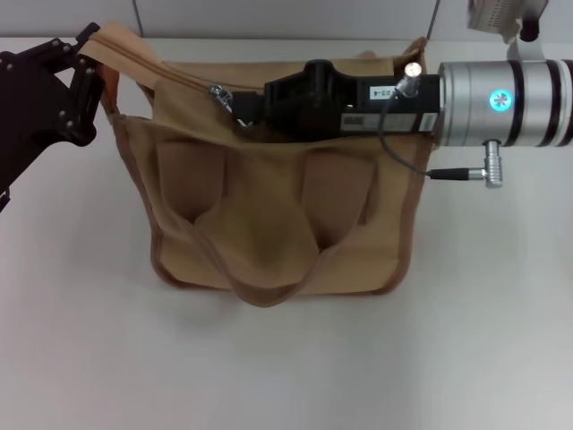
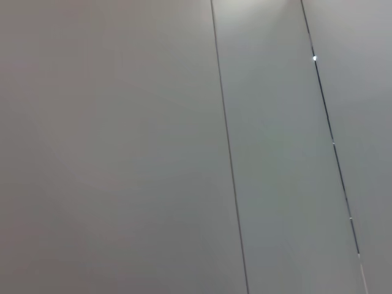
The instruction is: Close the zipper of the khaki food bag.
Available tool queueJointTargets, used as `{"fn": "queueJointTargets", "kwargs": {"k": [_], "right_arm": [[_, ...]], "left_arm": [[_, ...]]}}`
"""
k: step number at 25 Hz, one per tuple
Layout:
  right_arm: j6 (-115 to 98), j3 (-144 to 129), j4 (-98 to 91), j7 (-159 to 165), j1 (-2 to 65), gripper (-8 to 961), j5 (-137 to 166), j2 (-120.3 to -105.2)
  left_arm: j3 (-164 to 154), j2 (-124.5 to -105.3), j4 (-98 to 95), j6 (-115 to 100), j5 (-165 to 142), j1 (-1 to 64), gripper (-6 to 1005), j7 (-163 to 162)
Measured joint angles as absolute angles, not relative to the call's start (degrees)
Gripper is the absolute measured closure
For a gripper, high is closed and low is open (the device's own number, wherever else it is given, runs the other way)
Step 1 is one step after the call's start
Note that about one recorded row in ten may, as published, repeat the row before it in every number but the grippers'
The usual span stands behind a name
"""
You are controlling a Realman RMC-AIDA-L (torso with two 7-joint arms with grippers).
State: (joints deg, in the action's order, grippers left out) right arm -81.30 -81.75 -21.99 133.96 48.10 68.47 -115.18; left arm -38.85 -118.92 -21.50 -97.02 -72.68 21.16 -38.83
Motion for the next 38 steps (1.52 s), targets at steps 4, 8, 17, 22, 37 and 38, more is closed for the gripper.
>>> {"fn": "queueJointTargets", "kwargs": {"k": [4, 8, 17, 22, 37, 38], "right_arm": [[-82.92, -81.02, -21.99, 133.67, 46.81, 950, 68.46, -114.7], [-83.46, -78.99, -21.85, 133.51, 44.02, 949, 68.47, -113.81], [-85.57, -73.64, -21.72, 131.88, 36.85, 949, 68.47, -111.67], [-87.48, -71.21, -21.61, 130.97, 34.34, 949, 68.47, -111.54], [-96.33, -58.91, -21.41, 123.88, 28.27, 952, 68.56, -110.75], [-97.48, -57.84, -21.42, 120.66, 27.94, 952, 68.56, -110.85]], "left_arm": [[-38.85, -118.91, -21.51, -95.87, -72.29, 21.1, 969, -38.9], [-38.84, -118.91, -21.19, -94.6, -72.14, 21.13, 969, -38.92], [-38.85, -118.83, -20.3, -93.07, -72.11, 21.69, 968, -38.56], [-38.85, -118.86, -20.3, -92.83, -72.08, 21.86, 968, -38.54], [-38.84, -118.92, -20.2, -91.94, -72.02, 21.9, 967, -38.78], [-38.84, -118.98, -20.14, -91.62, -72.03, 21.9, 967, -38.87]]}}
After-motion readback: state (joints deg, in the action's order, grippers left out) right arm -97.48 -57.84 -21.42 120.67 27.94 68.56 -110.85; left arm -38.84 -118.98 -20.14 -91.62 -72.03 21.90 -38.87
